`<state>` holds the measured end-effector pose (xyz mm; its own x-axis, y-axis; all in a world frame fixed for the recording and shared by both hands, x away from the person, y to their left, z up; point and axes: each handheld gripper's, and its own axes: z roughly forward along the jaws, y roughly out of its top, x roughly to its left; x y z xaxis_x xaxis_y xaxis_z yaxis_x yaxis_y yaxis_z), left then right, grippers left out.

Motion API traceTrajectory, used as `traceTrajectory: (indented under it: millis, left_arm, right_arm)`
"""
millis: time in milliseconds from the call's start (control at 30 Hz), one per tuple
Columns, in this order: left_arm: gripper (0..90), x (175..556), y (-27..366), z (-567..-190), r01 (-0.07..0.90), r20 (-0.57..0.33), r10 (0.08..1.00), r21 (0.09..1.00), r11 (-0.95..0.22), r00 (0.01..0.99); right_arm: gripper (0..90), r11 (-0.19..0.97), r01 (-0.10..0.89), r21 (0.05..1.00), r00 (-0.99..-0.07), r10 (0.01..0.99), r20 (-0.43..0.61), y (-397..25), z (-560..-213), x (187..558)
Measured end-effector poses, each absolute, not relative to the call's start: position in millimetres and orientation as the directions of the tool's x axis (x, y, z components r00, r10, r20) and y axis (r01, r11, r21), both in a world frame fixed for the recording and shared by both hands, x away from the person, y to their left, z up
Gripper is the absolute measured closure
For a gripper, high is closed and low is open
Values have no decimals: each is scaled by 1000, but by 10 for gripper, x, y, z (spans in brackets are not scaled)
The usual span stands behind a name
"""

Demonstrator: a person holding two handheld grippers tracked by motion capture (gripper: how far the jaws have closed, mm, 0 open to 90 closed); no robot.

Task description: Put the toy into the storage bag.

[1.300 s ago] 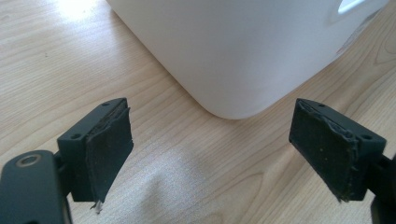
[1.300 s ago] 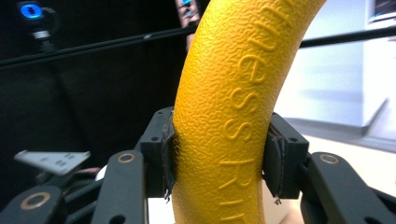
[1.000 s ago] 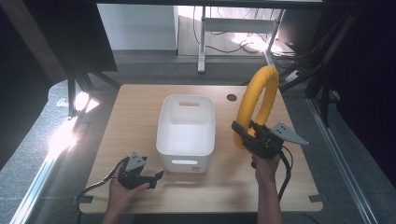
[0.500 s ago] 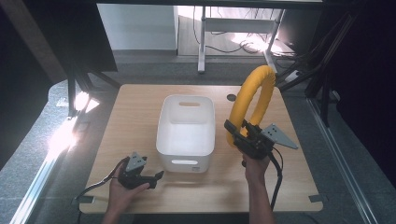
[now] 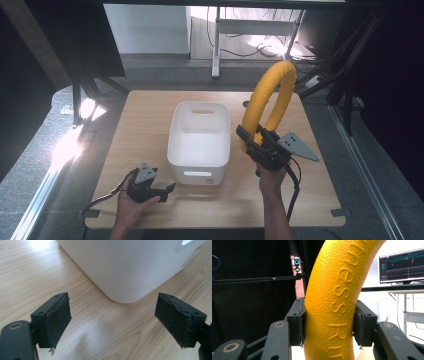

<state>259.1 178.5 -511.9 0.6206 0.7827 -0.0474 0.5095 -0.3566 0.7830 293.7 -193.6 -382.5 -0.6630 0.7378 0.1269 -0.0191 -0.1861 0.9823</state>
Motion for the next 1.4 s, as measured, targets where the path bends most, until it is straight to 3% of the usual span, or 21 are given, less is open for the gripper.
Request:
traceTrajectory:
  millis: [1400]
  left_arm:
    - [133,2596,1796,-5112,507,-45,781,783,-360,623]
  right_arm:
    - [515,-154,-84,984,-716,696,48,-1508,-3385,2914]
